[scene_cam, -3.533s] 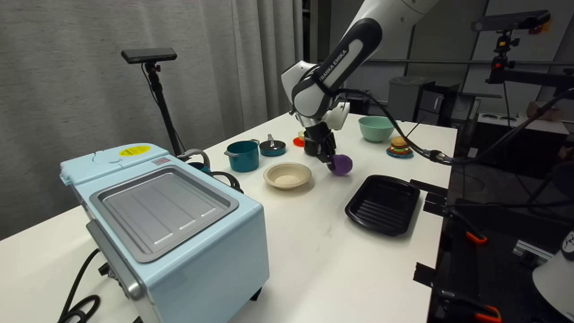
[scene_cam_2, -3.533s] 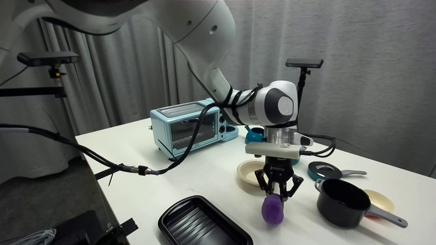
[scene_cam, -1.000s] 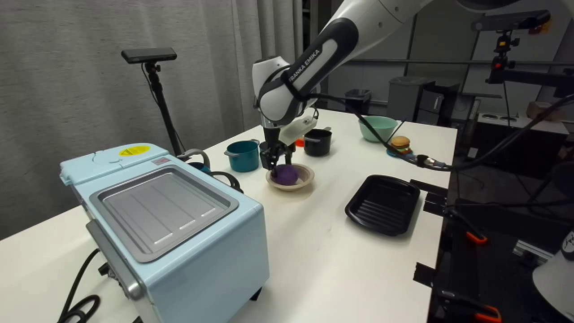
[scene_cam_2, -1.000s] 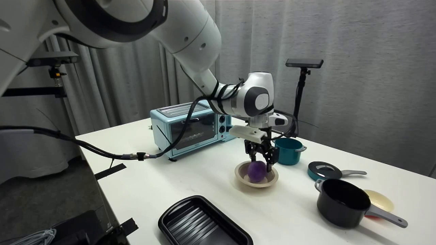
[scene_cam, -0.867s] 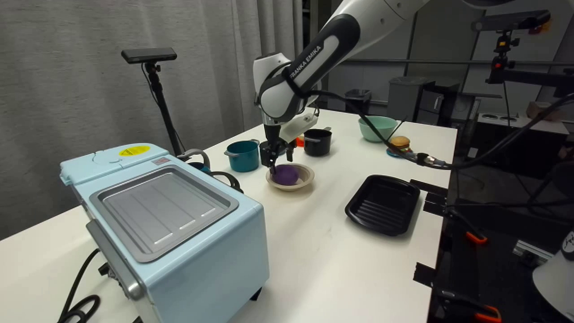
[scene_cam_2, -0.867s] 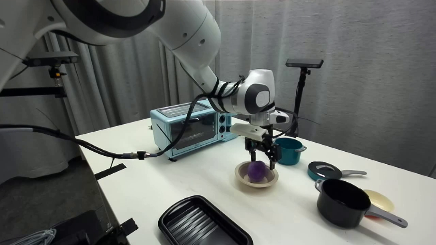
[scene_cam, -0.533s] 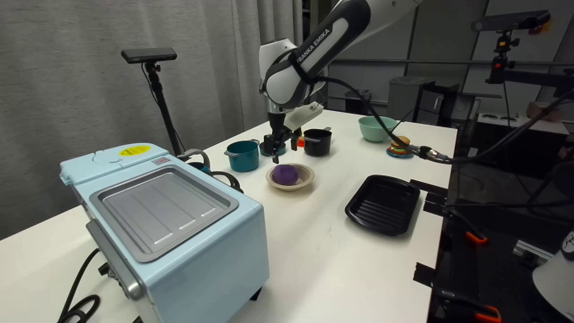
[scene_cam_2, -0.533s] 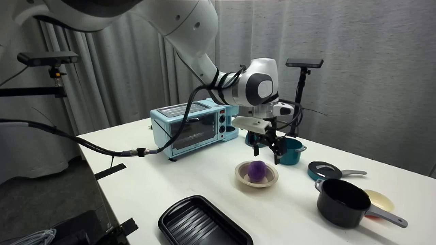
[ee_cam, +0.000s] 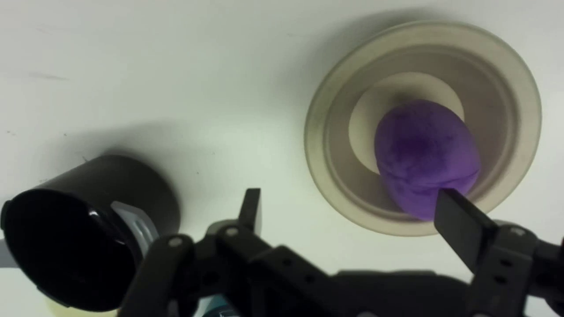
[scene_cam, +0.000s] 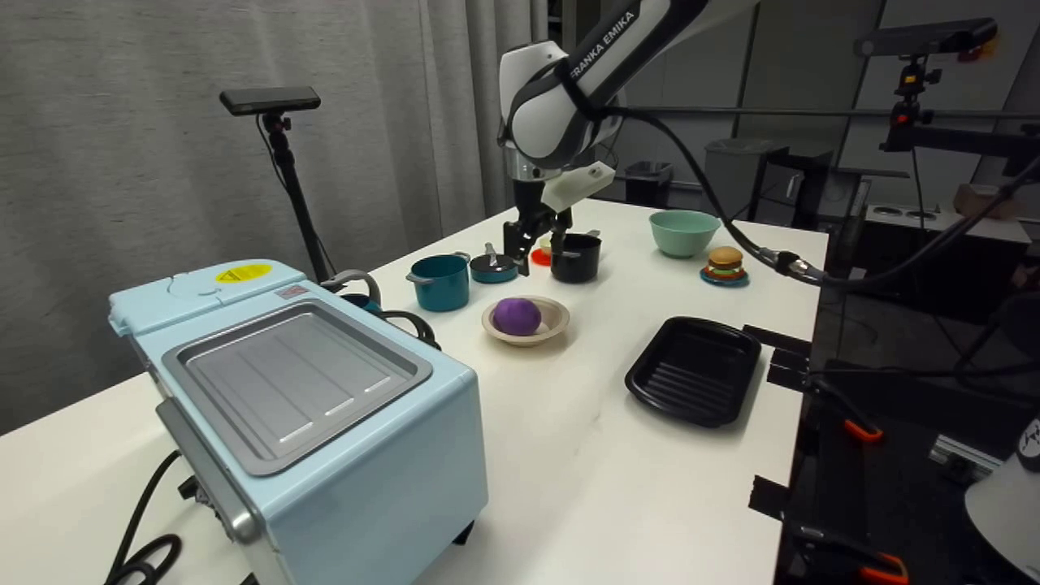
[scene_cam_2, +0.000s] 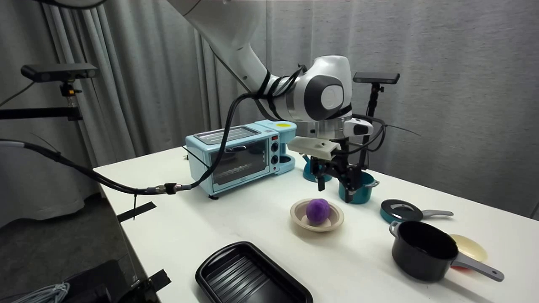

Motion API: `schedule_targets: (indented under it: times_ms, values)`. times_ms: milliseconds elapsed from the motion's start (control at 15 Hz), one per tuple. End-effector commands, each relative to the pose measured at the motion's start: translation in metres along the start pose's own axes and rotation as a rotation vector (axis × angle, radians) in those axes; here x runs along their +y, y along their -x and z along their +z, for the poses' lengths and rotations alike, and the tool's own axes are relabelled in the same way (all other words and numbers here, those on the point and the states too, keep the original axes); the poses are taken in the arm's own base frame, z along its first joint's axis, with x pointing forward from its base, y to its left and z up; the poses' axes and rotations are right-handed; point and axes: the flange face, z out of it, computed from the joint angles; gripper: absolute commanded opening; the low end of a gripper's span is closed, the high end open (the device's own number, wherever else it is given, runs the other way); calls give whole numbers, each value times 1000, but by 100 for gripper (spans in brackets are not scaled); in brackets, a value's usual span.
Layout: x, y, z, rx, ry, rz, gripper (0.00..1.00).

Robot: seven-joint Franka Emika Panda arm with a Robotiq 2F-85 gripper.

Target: Put the purple plushie on the white plate

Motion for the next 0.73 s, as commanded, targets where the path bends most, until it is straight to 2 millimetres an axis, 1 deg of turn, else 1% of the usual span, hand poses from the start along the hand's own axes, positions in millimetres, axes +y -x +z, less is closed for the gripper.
schedule_targets:
  times_ms: [0,667]
  values:
    - [2,1,-1,-2,0,2,100]
    - [2,4,0,-3,-1,1,100]
